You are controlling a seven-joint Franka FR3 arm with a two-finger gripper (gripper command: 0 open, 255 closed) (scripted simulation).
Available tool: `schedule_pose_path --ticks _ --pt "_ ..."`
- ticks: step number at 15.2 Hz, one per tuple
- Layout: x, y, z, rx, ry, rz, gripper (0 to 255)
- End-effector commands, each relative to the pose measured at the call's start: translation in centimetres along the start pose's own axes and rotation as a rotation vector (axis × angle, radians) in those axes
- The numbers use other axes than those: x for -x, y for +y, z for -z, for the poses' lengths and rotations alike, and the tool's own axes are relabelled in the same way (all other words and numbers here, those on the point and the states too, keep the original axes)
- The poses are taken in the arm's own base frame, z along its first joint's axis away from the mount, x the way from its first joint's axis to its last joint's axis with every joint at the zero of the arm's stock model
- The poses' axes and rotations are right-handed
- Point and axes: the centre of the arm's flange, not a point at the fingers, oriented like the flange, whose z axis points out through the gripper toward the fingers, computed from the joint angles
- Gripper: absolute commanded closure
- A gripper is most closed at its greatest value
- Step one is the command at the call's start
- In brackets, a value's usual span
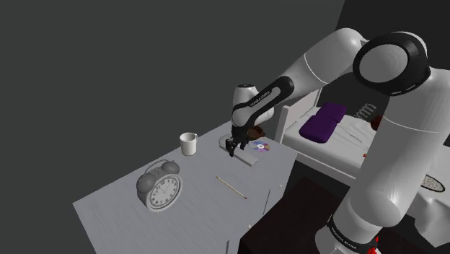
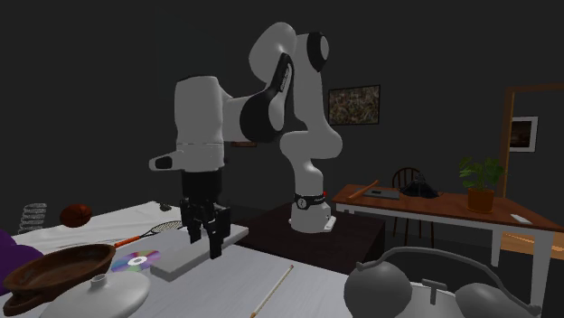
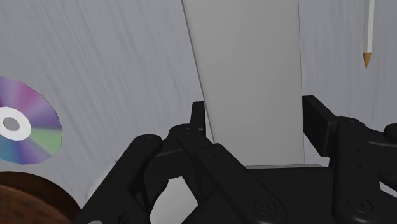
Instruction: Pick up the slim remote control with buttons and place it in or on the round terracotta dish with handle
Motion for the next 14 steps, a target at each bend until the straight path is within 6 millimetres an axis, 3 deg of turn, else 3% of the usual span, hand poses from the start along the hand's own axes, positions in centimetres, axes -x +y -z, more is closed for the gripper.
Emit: schedule_pose_path --ticks 1,6,14 --pt "0.0 0.1 1.2 0.000 0.000 0.000 255" --pt "0.0 0.1 3.3 0.000 0.000 0.000 255" --pt "-5.7 9.0 3.5 0.000 0.000 0.000 255"
